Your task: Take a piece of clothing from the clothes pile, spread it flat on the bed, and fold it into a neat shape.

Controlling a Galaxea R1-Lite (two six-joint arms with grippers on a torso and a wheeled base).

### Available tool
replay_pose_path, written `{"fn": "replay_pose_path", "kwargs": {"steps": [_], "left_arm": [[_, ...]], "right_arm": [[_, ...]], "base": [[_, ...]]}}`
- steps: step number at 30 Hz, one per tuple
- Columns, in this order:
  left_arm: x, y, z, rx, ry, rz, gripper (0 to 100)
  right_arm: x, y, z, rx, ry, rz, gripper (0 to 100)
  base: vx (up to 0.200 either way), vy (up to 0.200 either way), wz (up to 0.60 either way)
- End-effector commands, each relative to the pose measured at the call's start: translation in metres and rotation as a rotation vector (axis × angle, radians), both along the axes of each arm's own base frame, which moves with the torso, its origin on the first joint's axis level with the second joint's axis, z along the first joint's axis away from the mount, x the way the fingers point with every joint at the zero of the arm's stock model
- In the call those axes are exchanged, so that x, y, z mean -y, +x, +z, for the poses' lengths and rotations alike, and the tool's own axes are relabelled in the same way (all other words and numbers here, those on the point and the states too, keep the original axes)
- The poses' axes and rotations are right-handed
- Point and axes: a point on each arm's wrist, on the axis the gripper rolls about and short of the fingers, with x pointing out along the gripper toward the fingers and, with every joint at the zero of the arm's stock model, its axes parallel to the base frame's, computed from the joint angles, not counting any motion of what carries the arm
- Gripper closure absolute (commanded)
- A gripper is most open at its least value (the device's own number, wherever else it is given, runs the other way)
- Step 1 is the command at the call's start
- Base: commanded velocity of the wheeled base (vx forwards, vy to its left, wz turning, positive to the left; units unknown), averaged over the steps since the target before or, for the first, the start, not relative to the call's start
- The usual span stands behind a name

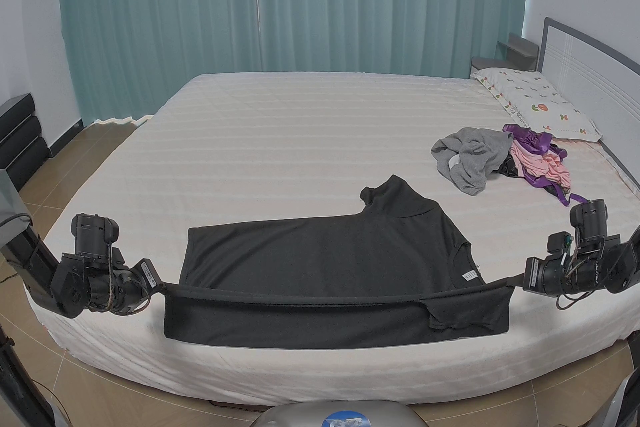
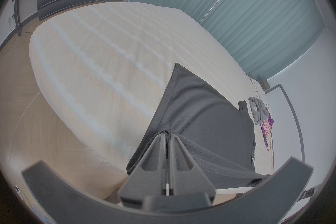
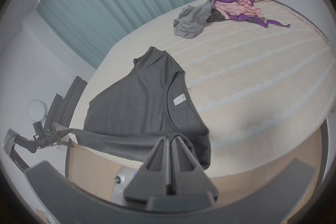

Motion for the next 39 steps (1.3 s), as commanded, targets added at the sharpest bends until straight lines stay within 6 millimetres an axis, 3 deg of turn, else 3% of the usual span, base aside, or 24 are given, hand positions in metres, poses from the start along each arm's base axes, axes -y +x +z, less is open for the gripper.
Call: {"fn": "replay_pose_path", "kwargs": {"steps": [1,13,26,27,32,33,39], "left_arm": [[-0.001,0.013,-0.014,-0.033,0.000,0.003,100],[-0.002,0.028,-0.028,-0.055,0.001,0.008,100],[-0.001,0.041,-0.036,-0.066,-0.027,0.034,100],[-0.001,0.043,-0.040,-0.074,-0.037,0.044,0],[-0.001,0.046,-0.042,-0.078,-0.042,0.047,0],[-0.001,0.046,-0.042,-0.078,-0.042,0.047,0],[-0.003,0.043,-0.040,-0.074,-0.046,0.055,0]], "right_arm": [[-0.002,0.017,-0.016,-0.043,0.003,0.004,100],[-0.015,0.045,-0.029,-0.050,-0.001,0.041,100],[-0.020,0.057,-0.040,-0.077,0.021,0.028,100],[-0.020,0.057,-0.041,-0.078,0.021,0.028,100],[-0.020,0.059,-0.044,-0.086,0.020,0.028,100],[-0.020,0.059,-0.044,-0.086,0.020,0.028,0],[-0.020,0.060,-0.034,-0.070,0.067,-0.019,0]], "base": [[0.000,0.000,0.00],[0.000,0.000,0.00],[0.000,0.000,0.00],[0.000,0.000,0.00],[0.000,0.000,0.00],[0.000,0.000,0.00],[0.000,0.000,0.00]]}}
